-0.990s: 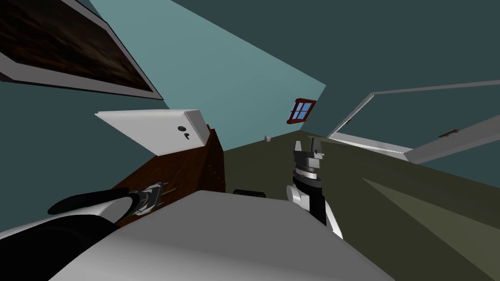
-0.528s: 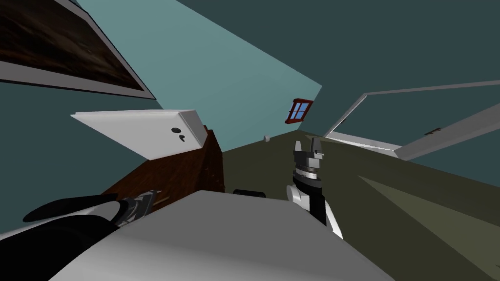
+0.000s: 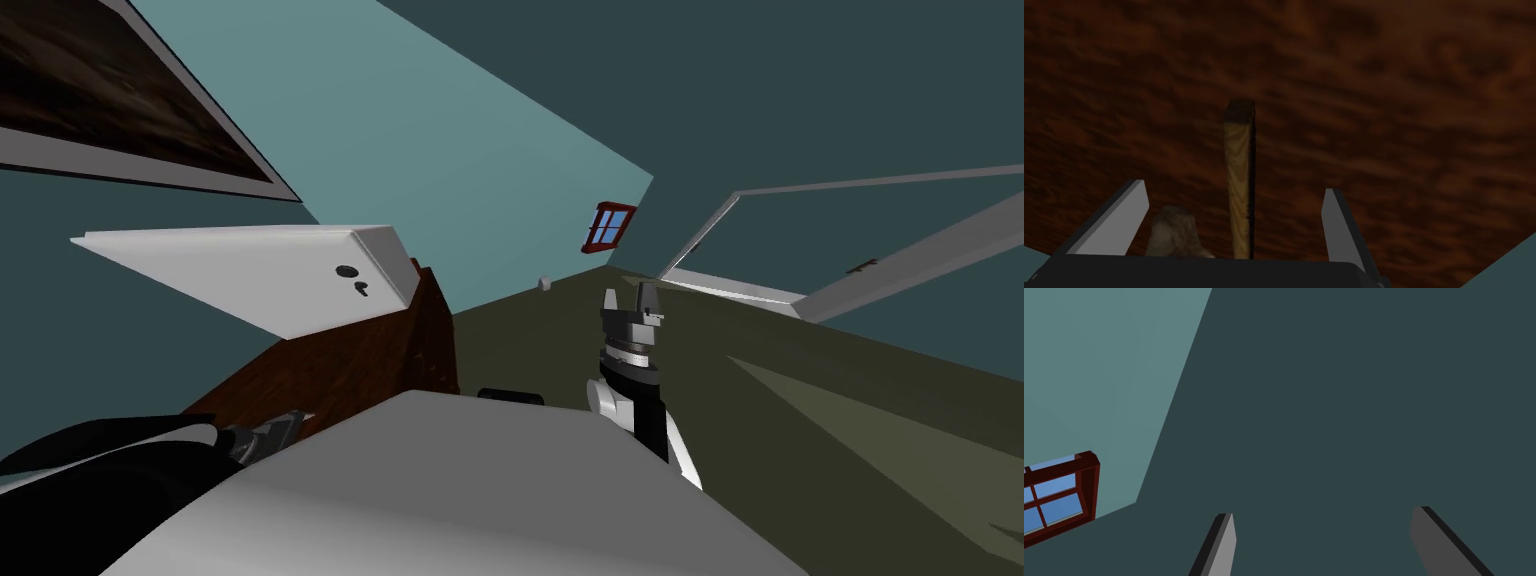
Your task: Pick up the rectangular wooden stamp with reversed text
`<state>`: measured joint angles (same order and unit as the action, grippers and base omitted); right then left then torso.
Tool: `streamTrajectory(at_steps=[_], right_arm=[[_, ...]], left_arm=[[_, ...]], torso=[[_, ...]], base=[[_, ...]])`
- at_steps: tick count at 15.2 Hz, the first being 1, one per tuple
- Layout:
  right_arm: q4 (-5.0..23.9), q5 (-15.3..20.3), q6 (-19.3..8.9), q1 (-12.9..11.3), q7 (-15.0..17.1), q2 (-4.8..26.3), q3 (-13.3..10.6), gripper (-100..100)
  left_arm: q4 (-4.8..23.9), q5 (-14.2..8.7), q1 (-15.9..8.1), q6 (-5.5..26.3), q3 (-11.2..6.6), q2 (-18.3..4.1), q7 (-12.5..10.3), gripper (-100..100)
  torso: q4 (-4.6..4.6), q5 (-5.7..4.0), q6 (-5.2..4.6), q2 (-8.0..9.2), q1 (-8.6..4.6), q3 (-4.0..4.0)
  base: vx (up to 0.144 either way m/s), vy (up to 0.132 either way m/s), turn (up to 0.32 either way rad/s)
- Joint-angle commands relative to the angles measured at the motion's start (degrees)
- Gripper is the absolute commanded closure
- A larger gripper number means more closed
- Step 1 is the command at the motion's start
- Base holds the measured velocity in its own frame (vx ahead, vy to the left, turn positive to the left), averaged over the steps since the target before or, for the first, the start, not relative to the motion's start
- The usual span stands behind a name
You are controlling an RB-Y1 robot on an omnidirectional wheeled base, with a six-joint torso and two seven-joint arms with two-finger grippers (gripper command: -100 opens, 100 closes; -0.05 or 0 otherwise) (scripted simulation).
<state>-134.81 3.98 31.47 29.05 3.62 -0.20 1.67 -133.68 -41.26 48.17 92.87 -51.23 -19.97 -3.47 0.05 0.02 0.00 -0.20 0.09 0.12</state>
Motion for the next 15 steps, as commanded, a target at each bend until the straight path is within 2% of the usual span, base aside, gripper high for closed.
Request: streamTrajectory(at_steps=[1, 2, 3, 7, 8, 9, 13, 14, 15], right_arm=[[0.0, 0.0, 0.0, 0.0, 0.0, 0.0, 0.0, 0], [0.0, 0.0, 0.0, 0.0, 0.0, 0.0, 0.0, 0], [0.0, 0.0, 0.0, 0.0, 0.0, 0.0, 0.0, 0], [0.0, 0.0, 0.0, -0.01, 0.0, -0.01, -0.01, 0], [0.0, 0.0, 0.0, -0.01, 0.0, -0.01, -0.01, 0], [0.0, 0.0, 0.0, -0.01, 0.0, -0.01, -0.01, 0], [0.0, 0.0, 0.0, -0.01, 0.0, -0.01, -0.01, 0], [0.0, 0.0, 0.0, -0.01, 0.0, -0.01, 0.0, 0], [0.0, 0.0, 0.0, 0.0, 0.0, 0.0, 0.0, 0]], left_arm=[[-0.04, -0.48, 0.1, 1.9, -0.53, 0.05, -0.15, -100], [-0.02, -0.15, 0.01, 0.79, -0.18, 0.03, -0.06, -100], [2.07, 0.91, -0.63, -0.56, 0.86, 0.01, 0.36, -100], [5.22, 2.55, -1.57, -3.07, 2.46, -0.03, 1.05, -100], [4.13, 2.0, -1.32, -2.03, 1.92, -0.08, 0.73, -100], [4.35, 2.12, -1.39, -2.28, 2.04, -0.09, 0.78, 100], [4.37, 2.1, -1.32, -2.19, 2.07, -0.04, 0.78, 100], [2.6, 1.19, -0.78, -0.98, 1.13, 0.0, 0.47, 100], [2.07, 0.91, -0.63, -0.56, 0.86, 0.01, 0.36, 100]], torso=[[0.0, 0.0, 0.0, 0.0, 0.0, 0.0], [0.0, 0.0, 0.0, 0.01, -0.01, 0.0], [-0.01, -0.01, 0.0, 0.05, -0.05, -0.03], [-0.07, -0.03, 0.0, 0.3, -0.18, -0.17], [-0.07, -0.04, 0.0, 0.31, -0.2, -0.18], [-0.07, -0.04, 0.01, 0.3, -0.19, -0.18], [-0.07, -0.05, -0.05, 0.2, -0.1, -0.13], [-0.07, -0.05, -0.06, 0.18, -0.08, -0.12], [-0.07, -0.07, -0.06, 0.15, -0.07, -0.1]], base=[[0.049, 0.03, -0.034], [0.03, 0.017, -0.016], [0.002, 0.003, -0.022], [-0.022, -0.01, -0.029], [-0.014, -0.009, -0.008], [0.0, 0.0, 0.0], [-0.001, -0.001, 0.005], [0.008, 0.007, 0.025], [0.021, 0.014, 0.03]])
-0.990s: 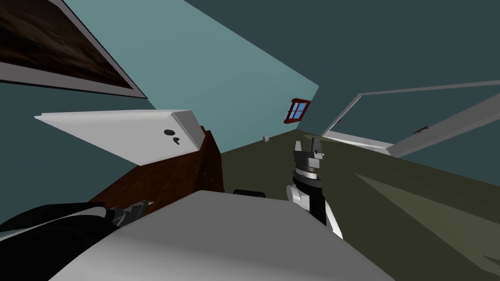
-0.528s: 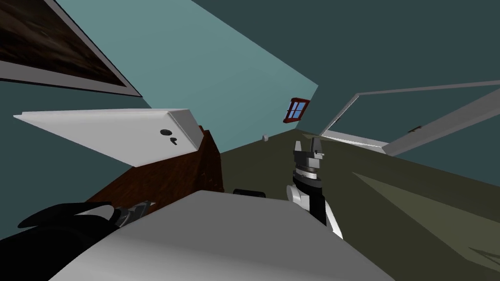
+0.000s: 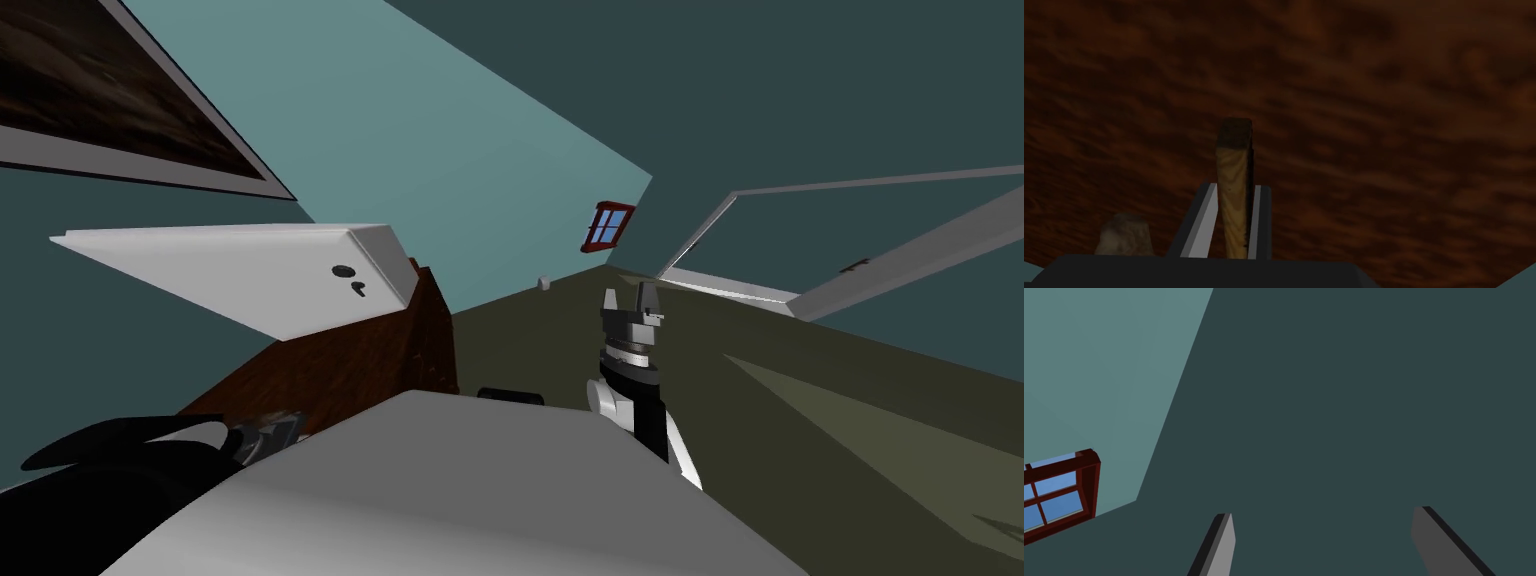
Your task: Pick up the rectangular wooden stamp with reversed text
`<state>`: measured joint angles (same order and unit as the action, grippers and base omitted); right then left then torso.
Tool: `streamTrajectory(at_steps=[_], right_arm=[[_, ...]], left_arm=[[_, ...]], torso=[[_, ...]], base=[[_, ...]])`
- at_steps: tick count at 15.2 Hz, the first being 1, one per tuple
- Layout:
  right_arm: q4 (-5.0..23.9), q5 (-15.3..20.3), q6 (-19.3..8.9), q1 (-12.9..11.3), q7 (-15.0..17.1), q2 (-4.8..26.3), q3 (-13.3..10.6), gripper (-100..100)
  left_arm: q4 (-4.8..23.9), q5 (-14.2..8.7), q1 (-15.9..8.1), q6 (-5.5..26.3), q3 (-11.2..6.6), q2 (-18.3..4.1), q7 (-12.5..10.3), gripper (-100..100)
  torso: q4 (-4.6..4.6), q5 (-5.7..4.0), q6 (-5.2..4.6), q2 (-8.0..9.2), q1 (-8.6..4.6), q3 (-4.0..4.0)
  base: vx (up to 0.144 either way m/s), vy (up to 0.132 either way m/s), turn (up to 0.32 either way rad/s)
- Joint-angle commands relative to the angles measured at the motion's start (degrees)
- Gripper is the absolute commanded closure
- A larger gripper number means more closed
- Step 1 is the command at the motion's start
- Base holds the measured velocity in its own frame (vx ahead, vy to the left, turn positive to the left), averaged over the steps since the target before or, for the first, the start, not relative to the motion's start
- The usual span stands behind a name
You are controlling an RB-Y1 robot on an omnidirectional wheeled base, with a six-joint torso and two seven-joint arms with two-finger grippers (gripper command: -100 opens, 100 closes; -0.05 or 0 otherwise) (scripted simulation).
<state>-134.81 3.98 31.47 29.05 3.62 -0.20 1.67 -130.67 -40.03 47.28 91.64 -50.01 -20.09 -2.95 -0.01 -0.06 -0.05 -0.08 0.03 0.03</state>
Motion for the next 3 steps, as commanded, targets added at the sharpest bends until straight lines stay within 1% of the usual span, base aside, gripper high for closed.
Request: streamTrajectory(at_steps=[1, 2, 3], right_arm=[[0.0, 0.0, 0.0, 0.0, 0.0, 0.0, 0.0, 0], [0.0, 0.0, 0.0, 0.0, 0.0, 0.0, 0.0, 0], [0.0, 0.0, 0.0, 0.0, 0.0, 0.0, 0.0, 0]], left_arm=[[-1.99, -0.86, 0.59, 1.5, -0.9, 0.14, -0.39, 100], [-2.51, -1.13, 0.74, 1.92, -1.16, 0.14, -0.51, 100], [-1.66, -0.9, 0.47, 1.32, -0.93, -0.05, -0.35, 100]], torso=[[0.0, 0.0, 0.0, 0.0, 0.0, 0.0], [0.01, 0.0, -0.01, -0.03, 0.0, 0.02], [0.01, 0.01, -0.02, -0.05, -0.01, 0.03]], base=[[0.026, 0.015, 0.028], [0.025, 0.012, 0.019], [0.014, 0.006, 0.007]])
